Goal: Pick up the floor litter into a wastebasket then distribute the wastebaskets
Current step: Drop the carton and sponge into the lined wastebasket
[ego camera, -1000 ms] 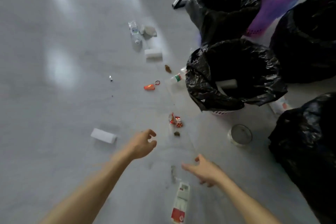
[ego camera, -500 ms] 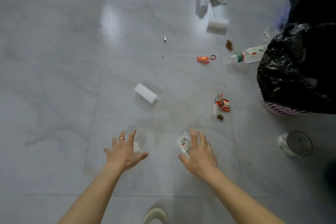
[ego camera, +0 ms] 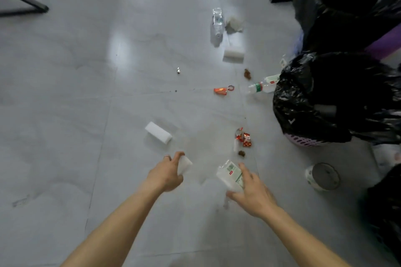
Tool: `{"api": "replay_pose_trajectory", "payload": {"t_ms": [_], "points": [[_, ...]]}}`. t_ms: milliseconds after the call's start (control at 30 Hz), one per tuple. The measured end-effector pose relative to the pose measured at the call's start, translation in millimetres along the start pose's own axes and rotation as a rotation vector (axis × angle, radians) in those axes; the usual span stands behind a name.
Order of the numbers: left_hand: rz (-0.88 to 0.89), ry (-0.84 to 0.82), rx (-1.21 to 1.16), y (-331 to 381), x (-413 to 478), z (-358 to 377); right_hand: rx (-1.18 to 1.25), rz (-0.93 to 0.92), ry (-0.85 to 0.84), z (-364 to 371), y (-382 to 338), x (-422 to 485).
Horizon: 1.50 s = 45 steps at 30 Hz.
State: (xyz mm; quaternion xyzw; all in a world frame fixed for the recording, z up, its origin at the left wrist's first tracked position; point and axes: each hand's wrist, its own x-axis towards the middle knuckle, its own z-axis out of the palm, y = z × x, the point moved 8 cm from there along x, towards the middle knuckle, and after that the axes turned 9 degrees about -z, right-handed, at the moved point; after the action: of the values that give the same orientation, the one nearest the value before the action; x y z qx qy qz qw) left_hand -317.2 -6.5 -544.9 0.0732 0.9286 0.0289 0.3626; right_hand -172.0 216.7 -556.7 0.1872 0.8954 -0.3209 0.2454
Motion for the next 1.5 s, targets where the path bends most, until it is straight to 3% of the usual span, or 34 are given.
{"api": "replay_pose_trajectory", "payload": {"t_ms": [467, 700, 867, 1067, 1133, 1267, 1433, 1500], "points": [[0.486, 0.324, -0.199, 323, -117, -206, 0.769, -0.130, 0.872, -320, 41, -143], [0.493, 0.384, -0.029, 398, -128, -207, 1.066, -0.026, 0.895, -362, 105, -136], [0.454, 0.287, -0.014, 413, -92, -169, 1.135, 0.152, 0.723, -346, 135, -96], [0.498, 0.022, -0.215, 408, -56, -139, 1.306, 0.212, 0.732, -328, 148, -55], [0.508, 0.044, -0.113, 400, -48, -132, 1.223, 0.226, 0.724, -321, 145, -53], [0.556, 0.077, 0.026, 385, -38, -124, 0.705, 0.227, 0.643, -303, 127, -67], [0.598, 0.144, -0.082, 346, -32, -127, -0.017, -0.054, 0.845, -273, 93, -90], [0.529, 0.107, -0.093, 316, -19, -120, -0.130, -0.166, 0.892, -252, 82, -92]]}}
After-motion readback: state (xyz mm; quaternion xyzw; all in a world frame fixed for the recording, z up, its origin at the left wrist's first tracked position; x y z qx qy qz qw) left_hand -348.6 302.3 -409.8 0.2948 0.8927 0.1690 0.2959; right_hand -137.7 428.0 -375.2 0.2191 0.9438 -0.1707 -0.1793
